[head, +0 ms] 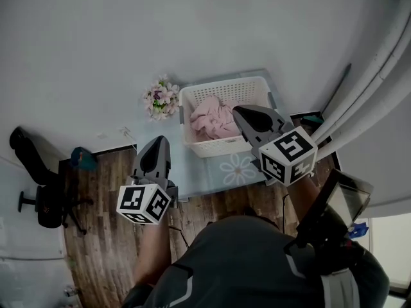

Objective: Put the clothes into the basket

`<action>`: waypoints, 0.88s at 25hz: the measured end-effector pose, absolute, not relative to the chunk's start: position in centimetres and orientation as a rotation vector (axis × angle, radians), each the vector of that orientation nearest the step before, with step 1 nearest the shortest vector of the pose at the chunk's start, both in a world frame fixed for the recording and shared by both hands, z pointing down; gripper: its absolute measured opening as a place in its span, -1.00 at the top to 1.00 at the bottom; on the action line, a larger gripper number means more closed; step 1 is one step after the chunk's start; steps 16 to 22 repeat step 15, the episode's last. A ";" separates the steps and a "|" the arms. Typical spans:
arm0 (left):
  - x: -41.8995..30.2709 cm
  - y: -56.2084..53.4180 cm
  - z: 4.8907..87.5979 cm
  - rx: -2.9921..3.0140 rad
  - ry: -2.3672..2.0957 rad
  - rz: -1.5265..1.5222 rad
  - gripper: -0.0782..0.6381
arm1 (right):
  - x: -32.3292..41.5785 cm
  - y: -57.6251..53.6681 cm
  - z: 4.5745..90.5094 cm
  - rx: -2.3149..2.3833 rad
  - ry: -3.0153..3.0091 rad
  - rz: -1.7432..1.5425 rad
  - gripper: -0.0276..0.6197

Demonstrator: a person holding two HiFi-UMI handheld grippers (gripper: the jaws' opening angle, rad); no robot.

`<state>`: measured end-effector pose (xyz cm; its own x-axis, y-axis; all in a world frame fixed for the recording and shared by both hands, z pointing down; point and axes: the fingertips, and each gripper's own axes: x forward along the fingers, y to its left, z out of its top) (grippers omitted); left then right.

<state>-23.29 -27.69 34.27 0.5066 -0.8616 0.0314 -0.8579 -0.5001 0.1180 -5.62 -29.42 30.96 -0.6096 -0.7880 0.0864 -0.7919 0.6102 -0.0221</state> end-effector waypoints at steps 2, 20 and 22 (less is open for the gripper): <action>-23.6 -27.5 34.4 2.613 -1.509 -0.045 0.76 | -5.7 -29.3 30.8 1.363 -2.761 0.093 0.88; -24.5 -26.6 34.4 2.617 -1.502 -0.052 0.76 | -6.9 -28.3 30.4 1.345 -2.780 0.089 0.88; -24.5 -26.6 34.4 2.617 -1.502 -0.052 0.76 | -6.9 -28.3 30.4 1.345 -2.780 0.089 0.88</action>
